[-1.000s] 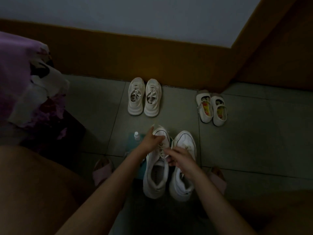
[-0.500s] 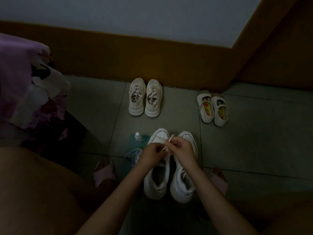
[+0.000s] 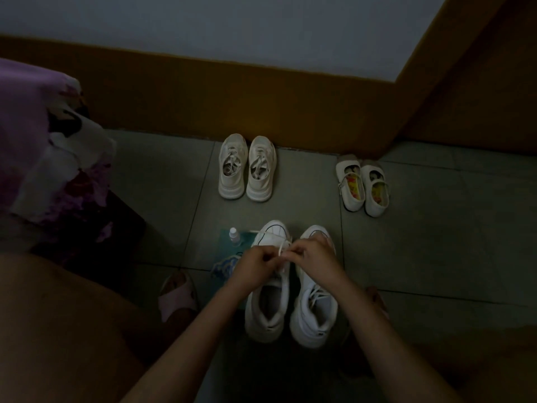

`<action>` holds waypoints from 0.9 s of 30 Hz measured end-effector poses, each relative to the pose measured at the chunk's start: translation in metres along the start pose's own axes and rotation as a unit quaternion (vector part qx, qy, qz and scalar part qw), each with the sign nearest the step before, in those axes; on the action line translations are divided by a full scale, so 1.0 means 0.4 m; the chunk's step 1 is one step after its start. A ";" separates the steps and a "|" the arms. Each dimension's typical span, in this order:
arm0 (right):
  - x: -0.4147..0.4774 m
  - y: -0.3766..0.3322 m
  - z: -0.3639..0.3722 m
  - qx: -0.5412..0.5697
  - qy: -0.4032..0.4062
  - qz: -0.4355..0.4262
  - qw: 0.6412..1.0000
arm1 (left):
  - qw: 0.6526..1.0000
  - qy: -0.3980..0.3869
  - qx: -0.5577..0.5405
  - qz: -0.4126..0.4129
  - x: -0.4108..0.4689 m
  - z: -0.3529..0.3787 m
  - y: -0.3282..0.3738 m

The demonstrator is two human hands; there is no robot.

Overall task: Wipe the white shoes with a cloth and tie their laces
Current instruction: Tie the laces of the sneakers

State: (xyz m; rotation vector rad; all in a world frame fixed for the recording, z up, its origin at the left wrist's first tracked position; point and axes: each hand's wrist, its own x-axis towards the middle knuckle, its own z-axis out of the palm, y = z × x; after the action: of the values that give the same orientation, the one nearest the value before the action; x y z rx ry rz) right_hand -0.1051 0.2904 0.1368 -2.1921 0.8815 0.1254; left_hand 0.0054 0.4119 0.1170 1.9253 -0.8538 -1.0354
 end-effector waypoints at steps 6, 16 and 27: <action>-0.016 -0.007 -0.068 -0.002 0.018 -0.041 0.999 | 0.990 0.031 -0.134 -0.025 0.003 0.001 -0.013; -0.070 -0.024 -0.019 0.131 -0.174 -0.018 0.976 | 0.931 -0.015 -0.341 -0.132 -0.007 -0.014 -0.022; -0.035 -0.029 -0.006 0.211 -0.062 0.035 0.975 | 0.991 0.070 -0.109 -0.023 -0.003 -0.009 -0.008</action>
State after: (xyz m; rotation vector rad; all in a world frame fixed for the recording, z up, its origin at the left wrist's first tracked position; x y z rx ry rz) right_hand -0.1088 0.3021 0.1505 -1.7414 0.8283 0.0979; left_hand 0.0087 0.4157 0.1160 1.8160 -0.5944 -0.9652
